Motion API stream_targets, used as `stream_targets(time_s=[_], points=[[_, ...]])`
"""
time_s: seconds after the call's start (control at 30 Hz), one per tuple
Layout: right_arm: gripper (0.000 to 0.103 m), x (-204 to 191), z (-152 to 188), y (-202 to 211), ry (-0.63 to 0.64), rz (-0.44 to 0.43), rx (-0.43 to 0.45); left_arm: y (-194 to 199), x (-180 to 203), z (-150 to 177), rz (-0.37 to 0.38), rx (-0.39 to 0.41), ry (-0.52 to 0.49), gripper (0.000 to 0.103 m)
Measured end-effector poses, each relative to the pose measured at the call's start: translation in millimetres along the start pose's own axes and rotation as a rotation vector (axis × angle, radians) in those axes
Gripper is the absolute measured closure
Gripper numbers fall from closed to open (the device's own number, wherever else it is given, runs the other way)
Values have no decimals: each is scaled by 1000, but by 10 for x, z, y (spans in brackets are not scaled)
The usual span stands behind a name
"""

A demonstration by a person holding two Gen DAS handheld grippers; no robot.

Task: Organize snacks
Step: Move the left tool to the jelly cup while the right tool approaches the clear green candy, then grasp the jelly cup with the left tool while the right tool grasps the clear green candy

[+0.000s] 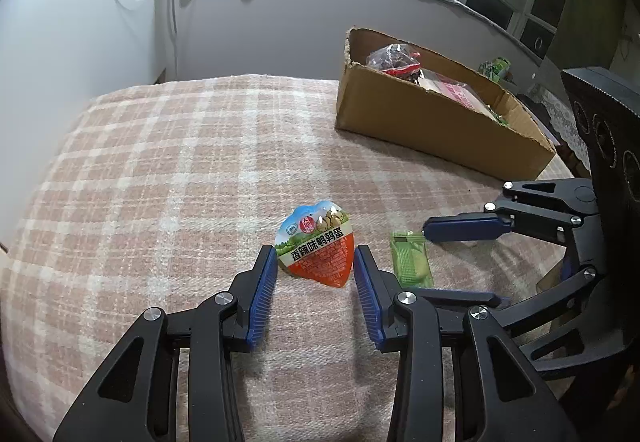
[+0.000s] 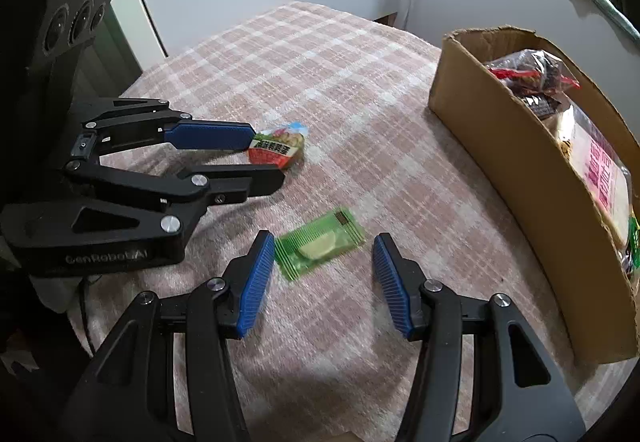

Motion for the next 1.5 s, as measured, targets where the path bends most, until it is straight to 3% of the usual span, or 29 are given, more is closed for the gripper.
stream_targets(time_s=[0.13, 0.23, 0.4, 0.5, 0.6, 0.7, 0.8, 1.03, 1.1, 1.37, 1.43, 1.5], points=[[49, -27, -20, -20, 10, -1, 4, -34, -14, -28, -6, -2, 7, 63], [58, -40, -15, -3, 16, -8, 8, -82, -16, -49, -13, -10, 8, 62], [61, -42, -1, 24, 20, -15, 10, -81, -3, -77, -37, -1, 1, 49], [62, -42, 3, 26, 21, -16, 9, -129, -24, -96, -53, -11, 4, 47], [62, -44, 5, 32, 25, -13, 8, -182, -13, -117, -47, -19, -8, 47], [64, -38, 5, 43, 20, -12, 8, -211, 20, -123, -41, -23, -28, 63], [74, -6, 8, 76, 8, -4, 13, -190, 73, -111, -39, -15, -58, 64], [76, -38, 27, 95, 17, 4, 20, -149, 56, -116, -48, 4, -51, 66], [92, -12, 23, 111, 5, 2, 21, -118, 23, -112, -45, 11, -35, 66], [88, 144, 50, 207, -129, -89, -3, -90, -21, -117, -38, 14, -15, 66], [83, 96, 61, 270, -127, -107, -9, -75, -53, -120, -37, 17, -6, 66], [67, 54, 54, 312, -121, -78, 5, -63, -84, -122, -40, 21, 2, 66]])
Point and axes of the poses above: each gripper's, at about its wrist camera, not at the fingertips, and y roughly against the way its jaws point, x to its right, z to its underside, the point moved 1 cm from there along -y, roughly the way its jaws point, and after that the axes turned 10 degrees about x, right-handed, at the moved point
